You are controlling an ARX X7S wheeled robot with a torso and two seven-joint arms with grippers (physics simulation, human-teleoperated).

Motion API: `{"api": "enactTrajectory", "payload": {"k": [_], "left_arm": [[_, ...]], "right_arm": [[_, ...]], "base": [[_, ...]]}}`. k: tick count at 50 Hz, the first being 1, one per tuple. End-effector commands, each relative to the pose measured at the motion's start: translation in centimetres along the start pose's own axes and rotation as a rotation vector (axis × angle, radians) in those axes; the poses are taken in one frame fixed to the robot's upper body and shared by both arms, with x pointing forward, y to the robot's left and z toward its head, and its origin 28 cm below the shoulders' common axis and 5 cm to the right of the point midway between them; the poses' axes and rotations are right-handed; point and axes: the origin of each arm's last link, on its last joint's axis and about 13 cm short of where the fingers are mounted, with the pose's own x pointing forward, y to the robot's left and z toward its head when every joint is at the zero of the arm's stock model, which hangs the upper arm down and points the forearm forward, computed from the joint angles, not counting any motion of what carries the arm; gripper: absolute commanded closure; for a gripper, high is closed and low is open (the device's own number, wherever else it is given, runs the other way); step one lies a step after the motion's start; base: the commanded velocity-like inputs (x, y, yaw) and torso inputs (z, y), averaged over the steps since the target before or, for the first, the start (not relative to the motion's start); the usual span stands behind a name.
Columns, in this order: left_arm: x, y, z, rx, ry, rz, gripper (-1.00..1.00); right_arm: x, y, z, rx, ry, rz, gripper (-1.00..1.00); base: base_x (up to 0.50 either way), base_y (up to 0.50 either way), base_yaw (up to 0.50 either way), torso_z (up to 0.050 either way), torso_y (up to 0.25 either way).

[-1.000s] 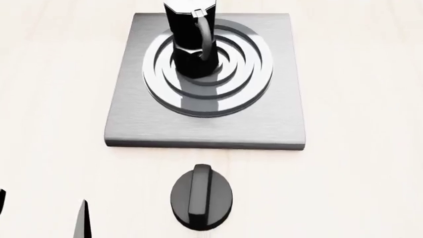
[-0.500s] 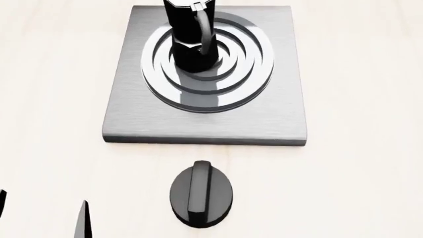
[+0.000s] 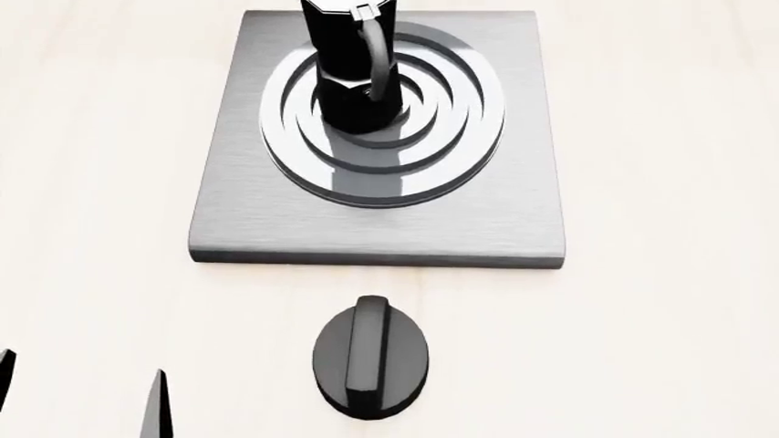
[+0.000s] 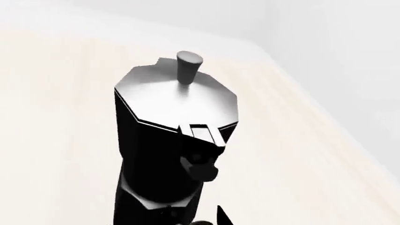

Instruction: Put both moka pots on the stove.

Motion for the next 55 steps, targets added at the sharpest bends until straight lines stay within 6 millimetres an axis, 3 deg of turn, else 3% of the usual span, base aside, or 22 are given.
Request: {"api": "enactTrajectory", "payload": {"k": [1,11,24,38,55], "left_arm": [[0.0,0.0,0.0,0.001,-0.001,0.001,-1.0],[0.0,0.0,-0.1,0.0,-0.001,0.002,-1.0],[0.0,0.0,0.0,0.0,0.0,0.002,-1.0],[0.0,0.1,0.0,-0.002,0.001,0.004,-1.0],[0.0,0.3,-0.1,-0.007,-0.001,0.012,-1.0]], "right_arm": [[0.1,0.2,-0.7,-0.046,0.026,-0.001,1.0],[0.2,0.7,0.0,-0.029,-0.001,0.03,1.0],[1.3,4.4,3.4,0.096,-0.108,0.031,1.0],[1.0,6.5,6.9,0.115,-0.224,0.064,1.0],[1.1,9.8,8.7,0.113,-0.343,0.158,1.0]], "base": [[0.0,0.0,0.0,0.0,0.0],[0.0,0.0,0.0,0.0,0.0],[0.0,0.0,0.0,0.0,0.0],[0.0,0.0,0.0,0.0,0.0],[0.0,0.0,0.0,0.0,0.0]]}}
